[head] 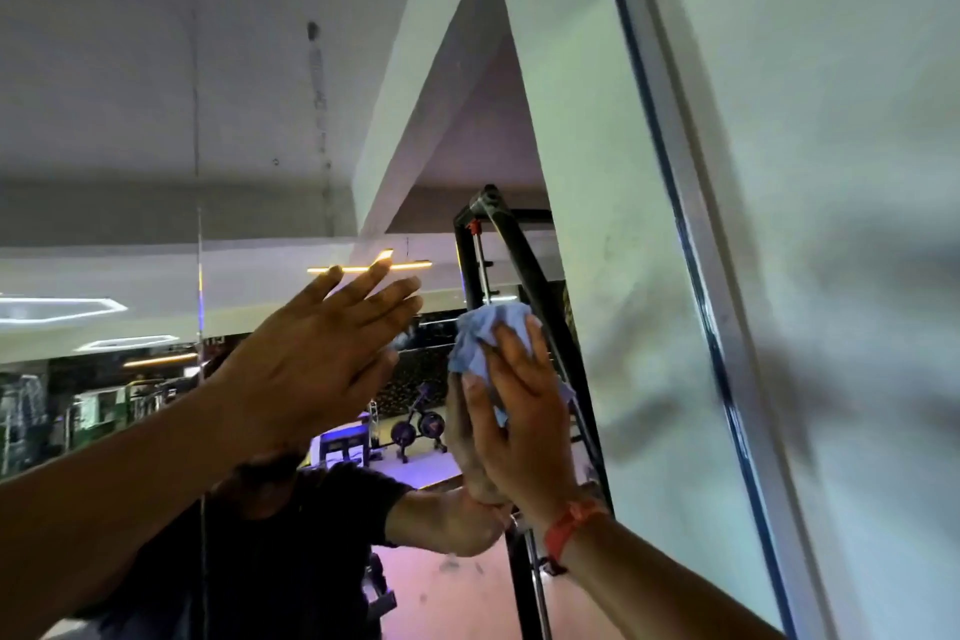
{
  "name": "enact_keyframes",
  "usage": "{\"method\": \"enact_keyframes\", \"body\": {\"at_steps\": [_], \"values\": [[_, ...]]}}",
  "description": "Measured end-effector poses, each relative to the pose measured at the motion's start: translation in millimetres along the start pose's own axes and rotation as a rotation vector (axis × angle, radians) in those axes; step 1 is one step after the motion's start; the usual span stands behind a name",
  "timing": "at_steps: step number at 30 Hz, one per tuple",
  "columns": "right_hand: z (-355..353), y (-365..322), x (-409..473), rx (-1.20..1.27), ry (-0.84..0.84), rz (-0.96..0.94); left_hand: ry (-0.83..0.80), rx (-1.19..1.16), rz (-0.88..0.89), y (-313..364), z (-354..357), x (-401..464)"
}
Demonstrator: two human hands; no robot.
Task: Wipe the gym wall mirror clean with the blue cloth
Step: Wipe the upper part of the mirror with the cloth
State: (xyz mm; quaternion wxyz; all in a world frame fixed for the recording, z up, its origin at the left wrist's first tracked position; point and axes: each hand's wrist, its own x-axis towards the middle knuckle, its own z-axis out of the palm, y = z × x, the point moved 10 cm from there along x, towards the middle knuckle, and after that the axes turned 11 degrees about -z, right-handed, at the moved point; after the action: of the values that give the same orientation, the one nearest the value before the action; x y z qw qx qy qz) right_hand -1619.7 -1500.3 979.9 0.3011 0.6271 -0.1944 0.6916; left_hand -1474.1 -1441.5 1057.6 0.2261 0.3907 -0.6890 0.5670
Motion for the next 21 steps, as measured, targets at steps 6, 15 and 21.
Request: {"method": "enact_keyframes", "body": {"at_steps": [6,15,21], "values": [[-42,105,51,-0.228,-0.163,-0.183,-0.006,0.014,0.017,39,20,48],[-53,124,24,-0.065,-0.058,-0.092,-0.052,0.083,0.004,79,42,121],[-68,199,82,-0.217,-0.118,-0.204,-0.112,0.119,-0.074,81,48,152]]}}
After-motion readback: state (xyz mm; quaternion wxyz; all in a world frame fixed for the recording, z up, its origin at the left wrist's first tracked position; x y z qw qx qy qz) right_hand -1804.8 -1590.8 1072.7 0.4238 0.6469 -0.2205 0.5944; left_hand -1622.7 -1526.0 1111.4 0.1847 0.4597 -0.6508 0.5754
